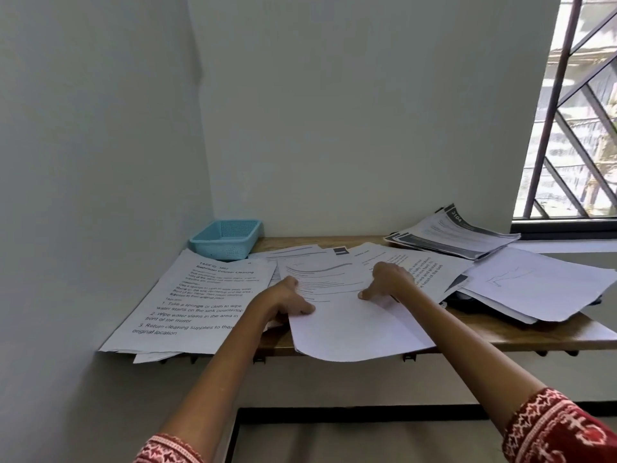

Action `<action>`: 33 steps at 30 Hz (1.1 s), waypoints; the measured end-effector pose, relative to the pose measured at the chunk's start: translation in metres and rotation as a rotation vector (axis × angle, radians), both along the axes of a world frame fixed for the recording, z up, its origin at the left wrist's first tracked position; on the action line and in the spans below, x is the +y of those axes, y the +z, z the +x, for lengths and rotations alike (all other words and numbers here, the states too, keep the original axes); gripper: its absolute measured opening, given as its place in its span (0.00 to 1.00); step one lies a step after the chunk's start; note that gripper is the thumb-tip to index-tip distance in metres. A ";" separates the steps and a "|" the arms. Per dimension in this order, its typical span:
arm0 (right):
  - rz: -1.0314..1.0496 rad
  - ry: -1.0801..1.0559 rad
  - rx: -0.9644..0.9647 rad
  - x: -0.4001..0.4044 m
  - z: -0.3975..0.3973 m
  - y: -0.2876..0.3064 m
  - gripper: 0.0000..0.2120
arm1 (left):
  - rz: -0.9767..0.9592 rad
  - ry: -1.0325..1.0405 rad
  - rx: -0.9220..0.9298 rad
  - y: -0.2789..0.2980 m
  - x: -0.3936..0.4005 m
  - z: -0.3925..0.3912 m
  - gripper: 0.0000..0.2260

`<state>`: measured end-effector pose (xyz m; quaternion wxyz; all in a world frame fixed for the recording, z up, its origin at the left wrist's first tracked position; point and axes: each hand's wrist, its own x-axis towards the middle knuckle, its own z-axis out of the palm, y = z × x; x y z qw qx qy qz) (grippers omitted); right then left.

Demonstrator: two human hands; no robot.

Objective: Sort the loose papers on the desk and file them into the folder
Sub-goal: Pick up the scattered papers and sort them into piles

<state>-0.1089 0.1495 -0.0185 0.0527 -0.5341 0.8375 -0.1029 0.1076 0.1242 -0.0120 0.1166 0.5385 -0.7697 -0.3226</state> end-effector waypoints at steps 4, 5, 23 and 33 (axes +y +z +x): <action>0.057 0.046 -0.052 -0.020 0.003 0.017 0.36 | -0.141 0.132 -0.075 0.002 -0.026 0.002 0.36; 0.048 0.069 -0.064 -0.026 0.003 0.020 0.35 | -0.179 0.147 -0.109 0.002 -0.033 0.002 0.33; -0.063 0.092 -0.405 -0.167 -0.004 0.007 0.23 | -0.030 0.155 -0.419 -0.008 -0.136 0.010 0.60; -0.534 0.107 -0.415 -0.168 -0.013 0.043 0.23 | -0.078 0.165 -0.365 -0.013 -0.129 0.009 0.56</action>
